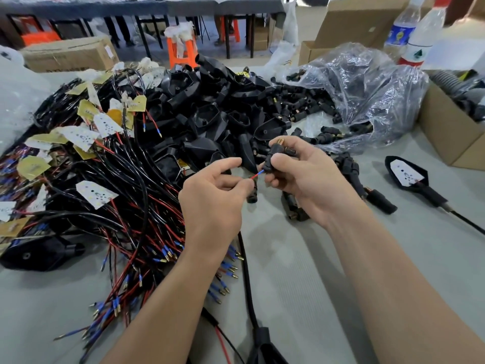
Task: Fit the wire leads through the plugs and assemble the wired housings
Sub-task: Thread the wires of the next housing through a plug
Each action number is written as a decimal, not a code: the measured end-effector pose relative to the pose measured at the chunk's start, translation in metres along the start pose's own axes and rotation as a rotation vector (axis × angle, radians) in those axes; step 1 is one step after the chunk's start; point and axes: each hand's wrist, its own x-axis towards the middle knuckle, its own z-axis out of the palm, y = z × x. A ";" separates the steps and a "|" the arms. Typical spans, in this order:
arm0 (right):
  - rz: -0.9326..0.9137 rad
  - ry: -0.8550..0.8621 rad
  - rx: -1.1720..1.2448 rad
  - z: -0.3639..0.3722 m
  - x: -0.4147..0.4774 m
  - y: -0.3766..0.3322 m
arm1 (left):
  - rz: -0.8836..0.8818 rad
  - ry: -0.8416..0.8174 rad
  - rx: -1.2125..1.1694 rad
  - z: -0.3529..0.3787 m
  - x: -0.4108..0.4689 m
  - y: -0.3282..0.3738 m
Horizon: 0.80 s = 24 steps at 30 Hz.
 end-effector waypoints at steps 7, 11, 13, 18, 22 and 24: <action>0.040 -0.076 -0.043 0.017 -0.007 0.011 | 0.067 -0.013 0.068 -0.001 -0.004 0.005; 0.026 0.001 0.122 0.017 -0.005 0.007 | 0.063 0.012 0.164 -0.004 0.000 0.007; 0.025 0.030 0.211 0.014 -0.004 0.004 | 0.044 -0.022 0.260 -0.005 0.002 0.007; 0.046 0.032 0.247 0.009 -0.005 0.001 | -0.019 -0.076 0.333 -0.003 0.002 0.005; 0.032 -0.043 -0.121 0.006 -0.006 0.004 | 0.062 -0.058 0.296 -0.001 0.000 0.005; 0.028 -0.007 -0.190 0.003 -0.005 0.004 | 0.070 -0.016 0.308 0.001 -0.002 0.005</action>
